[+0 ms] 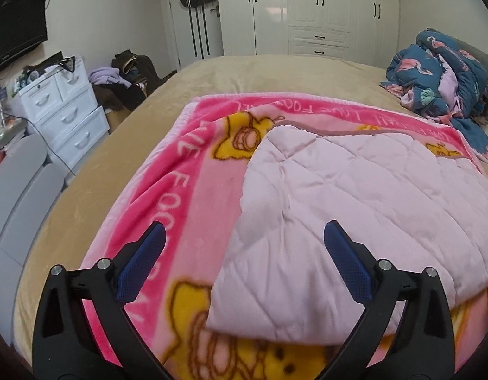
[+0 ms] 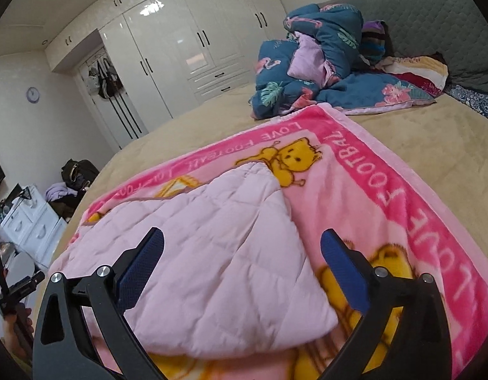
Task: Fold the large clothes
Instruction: 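Push both open grippers under the edge of the folded jacket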
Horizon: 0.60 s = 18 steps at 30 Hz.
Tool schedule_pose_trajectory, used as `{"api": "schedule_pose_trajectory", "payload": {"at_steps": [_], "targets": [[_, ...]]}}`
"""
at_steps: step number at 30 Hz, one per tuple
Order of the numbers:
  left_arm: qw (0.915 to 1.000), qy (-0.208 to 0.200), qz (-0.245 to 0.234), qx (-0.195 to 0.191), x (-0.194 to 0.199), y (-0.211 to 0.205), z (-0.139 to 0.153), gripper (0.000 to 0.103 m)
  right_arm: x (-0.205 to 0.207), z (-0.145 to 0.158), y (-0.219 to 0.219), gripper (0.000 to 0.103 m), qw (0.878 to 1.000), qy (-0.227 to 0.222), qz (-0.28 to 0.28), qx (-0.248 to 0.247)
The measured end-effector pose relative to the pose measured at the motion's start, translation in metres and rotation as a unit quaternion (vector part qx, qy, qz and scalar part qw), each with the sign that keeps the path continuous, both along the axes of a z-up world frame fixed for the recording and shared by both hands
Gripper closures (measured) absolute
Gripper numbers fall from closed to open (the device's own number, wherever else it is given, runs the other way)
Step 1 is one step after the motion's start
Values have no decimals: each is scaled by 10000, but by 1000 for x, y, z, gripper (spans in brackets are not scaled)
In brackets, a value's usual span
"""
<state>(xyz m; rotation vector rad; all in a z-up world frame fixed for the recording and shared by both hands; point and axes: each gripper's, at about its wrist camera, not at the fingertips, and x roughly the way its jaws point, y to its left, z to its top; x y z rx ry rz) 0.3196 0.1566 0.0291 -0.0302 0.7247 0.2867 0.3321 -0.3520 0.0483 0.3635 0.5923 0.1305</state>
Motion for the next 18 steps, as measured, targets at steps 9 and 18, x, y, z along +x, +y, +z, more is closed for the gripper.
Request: {"api": "schedule_pose_trajectory", "payload": {"at_steps": [9,18], "targets": [[9999,-29,-118,-23,-38,-15,-2,9,-41,2,11,4,9998,-81,37,-184],[9997,45,-105,-218,-61,-17,-12,9,-65,-17,15,4,9998,125,66,-127]]}}
